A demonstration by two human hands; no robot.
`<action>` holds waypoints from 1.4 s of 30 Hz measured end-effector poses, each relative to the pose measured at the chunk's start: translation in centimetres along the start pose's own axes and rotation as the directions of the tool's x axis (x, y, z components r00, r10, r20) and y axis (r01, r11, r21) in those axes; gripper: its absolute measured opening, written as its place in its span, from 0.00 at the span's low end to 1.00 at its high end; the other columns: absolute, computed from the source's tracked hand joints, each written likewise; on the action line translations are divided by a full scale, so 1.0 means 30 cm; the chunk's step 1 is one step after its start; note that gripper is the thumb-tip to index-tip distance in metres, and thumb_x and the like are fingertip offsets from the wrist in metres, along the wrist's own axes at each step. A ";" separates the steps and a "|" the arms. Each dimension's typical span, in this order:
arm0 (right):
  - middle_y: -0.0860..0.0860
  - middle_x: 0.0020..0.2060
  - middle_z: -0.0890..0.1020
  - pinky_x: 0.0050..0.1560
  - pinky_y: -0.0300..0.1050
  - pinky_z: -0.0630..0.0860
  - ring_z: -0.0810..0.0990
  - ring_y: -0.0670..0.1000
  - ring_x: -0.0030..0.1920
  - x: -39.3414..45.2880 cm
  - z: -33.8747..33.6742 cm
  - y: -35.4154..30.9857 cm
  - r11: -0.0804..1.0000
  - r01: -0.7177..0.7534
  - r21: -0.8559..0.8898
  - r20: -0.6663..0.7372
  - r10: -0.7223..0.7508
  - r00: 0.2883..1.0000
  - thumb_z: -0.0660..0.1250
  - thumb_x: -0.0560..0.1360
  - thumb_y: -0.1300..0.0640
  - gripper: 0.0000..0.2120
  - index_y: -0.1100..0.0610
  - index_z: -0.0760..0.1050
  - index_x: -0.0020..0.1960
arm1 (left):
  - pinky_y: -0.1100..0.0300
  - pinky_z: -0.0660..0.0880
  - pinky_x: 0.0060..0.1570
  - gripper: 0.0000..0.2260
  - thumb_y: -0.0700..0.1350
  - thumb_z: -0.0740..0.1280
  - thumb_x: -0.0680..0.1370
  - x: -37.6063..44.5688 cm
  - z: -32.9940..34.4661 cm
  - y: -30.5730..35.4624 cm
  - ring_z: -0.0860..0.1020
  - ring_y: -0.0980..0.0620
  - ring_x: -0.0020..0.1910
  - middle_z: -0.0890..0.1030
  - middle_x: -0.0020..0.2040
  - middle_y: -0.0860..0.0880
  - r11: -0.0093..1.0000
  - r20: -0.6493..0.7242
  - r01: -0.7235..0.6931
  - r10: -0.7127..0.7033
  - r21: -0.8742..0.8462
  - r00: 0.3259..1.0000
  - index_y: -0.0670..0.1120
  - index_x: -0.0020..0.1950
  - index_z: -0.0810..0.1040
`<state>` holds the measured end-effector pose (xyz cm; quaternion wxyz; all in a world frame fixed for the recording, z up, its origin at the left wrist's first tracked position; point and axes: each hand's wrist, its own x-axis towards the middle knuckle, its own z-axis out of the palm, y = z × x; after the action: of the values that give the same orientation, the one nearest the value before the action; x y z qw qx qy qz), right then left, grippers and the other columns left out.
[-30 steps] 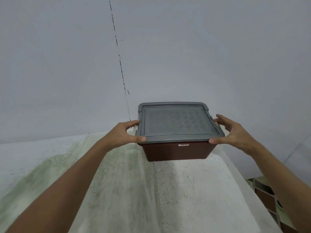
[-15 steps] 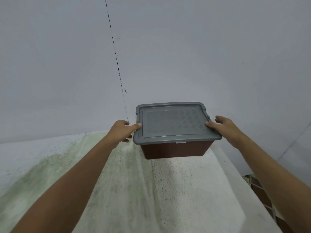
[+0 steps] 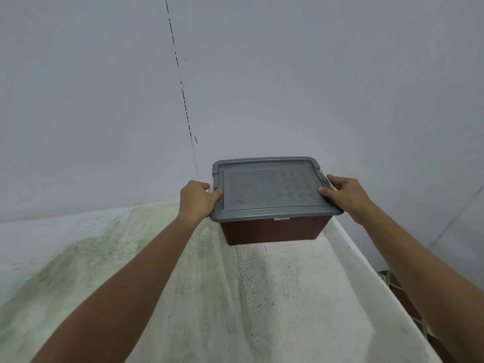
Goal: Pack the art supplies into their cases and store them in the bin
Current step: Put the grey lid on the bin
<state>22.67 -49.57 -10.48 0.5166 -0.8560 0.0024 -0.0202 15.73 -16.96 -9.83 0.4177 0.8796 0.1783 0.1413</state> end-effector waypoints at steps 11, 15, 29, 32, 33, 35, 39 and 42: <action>0.53 0.71 0.70 0.68 0.44 0.62 0.69 0.57 0.69 -0.045 0.029 -0.045 0.887 0.183 -0.423 0.080 -0.164 0.983 0.57 0.81 0.56 0.21 0.57 0.65 0.73 | 0.53 0.74 0.42 0.14 0.42 0.58 0.80 -0.036 0.023 0.026 0.75 0.43 0.41 0.69 0.41 0.43 0.927 0.069 -0.213 0.201 0.310 0.977 0.32 0.52 0.74; 0.52 0.72 0.68 0.68 0.47 0.64 0.69 0.56 0.68 -0.054 0.027 -0.041 0.900 0.167 -0.402 0.112 -0.132 0.985 0.59 0.80 0.53 0.24 0.55 0.63 0.74 | 0.57 0.69 0.43 0.17 0.50 0.56 0.81 -0.032 0.018 0.036 0.71 0.48 0.40 0.66 0.48 0.43 0.906 0.154 -0.235 0.191 0.351 0.969 0.37 0.59 0.71; 0.45 0.73 0.63 0.66 0.46 0.69 0.68 0.48 0.65 -0.251 0.231 -0.089 0.993 0.120 0.008 0.238 -0.119 0.964 0.78 0.58 0.38 0.55 0.49 0.55 0.77 | 0.57 0.63 0.67 0.44 0.60 0.71 0.72 -0.129 -0.188 -0.215 0.63 0.50 0.72 0.59 0.76 0.50 0.998 0.183 -0.064 0.067 -0.025 0.981 0.47 0.79 0.53; 0.45 0.74 0.61 0.66 0.43 0.67 0.65 0.47 0.68 -0.317 0.341 -0.151 0.989 0.149 0.012 0.291 -0.146 0.946 0.79 0.58 0.39 0.56 0.50 0.54 0.77 | 0.58 0.64 0.68 0.44 0.61 0.72 0.70 -0.163 -0.308 -0.320 0.63 0.51 0.72 0.59 0.77 0.50 0.999 0.136 -0.033 0.038 -0.039 0.990 0.48 0.79 0.55; 0.44 0.73 0.61 0.65 0.41 0.66 0.65 0.45 0.67 -0.342 0.384 -0.178 0.987 0.160 0.017 0.306 -0.157 0.939 0.79 0.58 0.39 0.56 0.50 0.53 0.77 | 0.59 0.64 0.67 0.44 0.60 0.72 0.70 -0.174 -0.351 -0.360 0.63 0.51 0.72 0.59 0.77 0.50 0.999 0.123 -0.024 0.029 -0.043 0.992 0.48 0.78 0.55; 0.42 0.71 0.63 0.63 0.36 0.66 0.65 0.43 0.65 -0.397 0.475 -0.234 0.984 0.179 0.028 0.338 -0.177 0.924 0.80 0.57 0.41 0.56 0.51 0.54 0.77 | 0.59 0.63 0.67 0.44 0.60 0.72 0.70 -0.197 -0.443 -0.437 0.63 0.51 0.72 0.59 0.77 0.50 0.999 0.092 -0.011 0.015 -0.041 0.996 0.47 0.78 0.56; 0.29 0.56 0.66 0.49 0.26 0.67 0.69 0.40 0.59 -0.523 0.675 -0.353 0.972 0.228 0.058 0.378 -0.233 0.896 0.81 0.58 0.46 0.50 0.49 0.59 0.73 | 0.61 0.63 0.65 0.43 0.60 0.72 0.69 -0.232 -0.650 -0.602 0.64 0.52 0.71 0.60 0.76 0.51 1.000 0.041 0.006 -0.005 -0.027 0.999 0.48 0.78 0.57; 0.36 0.60 0.67 0.59 0.33 0.67 0.68 0.41 0.62 -0.608 0.839 -0.428 0.971 0.233 0.059 0.376 -0.237 0.896 0.81 0.55 0.43 0.55 0.51 0.57 0.74 | 0.62 0.63 0.66 0.44 0.61 0.73 0.68 -0.245 -0.812 -0.730 0.64 0.53 0.71 0.61 0.76 0.51 0.999 0.031 0.021 -0.019 -0.048 0.999 0.48 0.78 0.57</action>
<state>5.16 -20.85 -11.44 0.5063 -0.8344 -0.2012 0.0837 -4.84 9.39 -12.89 0.4428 0.8696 0.1773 0.1278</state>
